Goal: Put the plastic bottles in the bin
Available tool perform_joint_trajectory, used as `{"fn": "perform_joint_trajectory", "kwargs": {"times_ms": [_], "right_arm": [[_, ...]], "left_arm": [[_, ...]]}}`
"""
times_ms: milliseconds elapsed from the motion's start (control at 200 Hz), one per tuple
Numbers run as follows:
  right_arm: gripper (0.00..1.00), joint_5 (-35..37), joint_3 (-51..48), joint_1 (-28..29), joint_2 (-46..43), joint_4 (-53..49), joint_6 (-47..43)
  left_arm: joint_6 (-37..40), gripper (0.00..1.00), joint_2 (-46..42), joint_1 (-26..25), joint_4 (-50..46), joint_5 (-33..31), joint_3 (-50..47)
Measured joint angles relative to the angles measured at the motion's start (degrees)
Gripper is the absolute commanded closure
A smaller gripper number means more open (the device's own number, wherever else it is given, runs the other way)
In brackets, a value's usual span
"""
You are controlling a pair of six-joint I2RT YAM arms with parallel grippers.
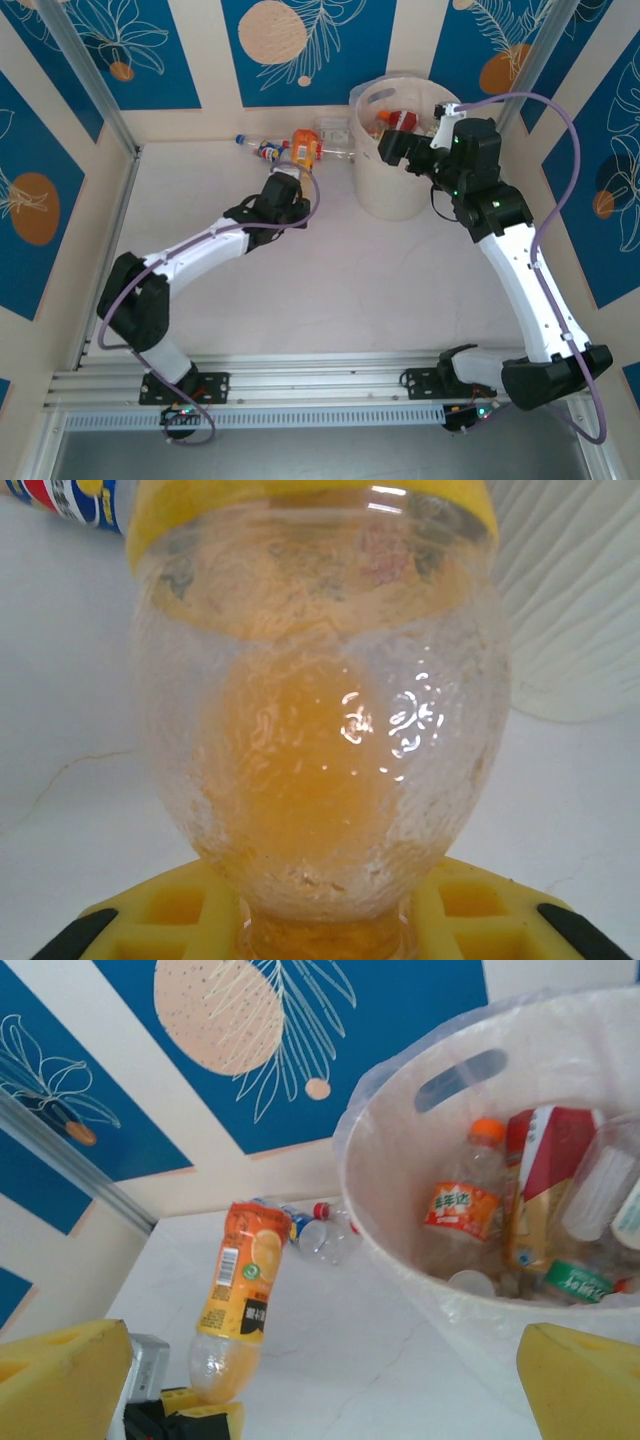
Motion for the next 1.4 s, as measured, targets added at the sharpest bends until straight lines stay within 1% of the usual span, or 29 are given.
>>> {"fn": "perform_joint_trajectory", "kwargs": {"times_ms": [255,530,775,1025,1120,1220,1280,1400], "right_arm": [[0.01,-9.7,-0.6,0.8,4.0,3.4,5.6],[0.01,-17.5,2.3,3.9,12.4,4.4,7.3],[0.01,-21.1,9.7,4.5,19.1,4.8,8.3],[0.0,-22.4,14.1,4.5,24.0,4.8,9.5],[0.06,-22.4,15.3,4.5,25.4,4.7,9.7],[0.17,-22.4,16.6,4.5,26.7,4.3,9.6],[0.24,-22.4,17.1,4.5,27.2,4.0,9.8],[0.32,-22.4,17.2,4.5,27.3,3.6,9.6]], "left_arm": [[-0.2,0.88,-7.2,-0.1,4.6,3.5,-1.8],[-0.2,0.88,-8.9,-0.5,9.4,11.5,-2.7],[0.1,0.88,-8.9,-1.6,12.7,17.7,-2.7],[0.5,0.88,-8.9,-2.3,13.9,21.3,-2.7],[0.8,0.87,-8.9,-2.3,14.0,22.1,-2.7],[1.2,0.86,-8.9,-2.4,14.0,22.8,-2.7],[1.5,0.83,-8.9,-2.4,14.0,22.9,-2.7],[1.6,0.76,-8.9,-2.4,14.1,23.0,-2.7]]}}
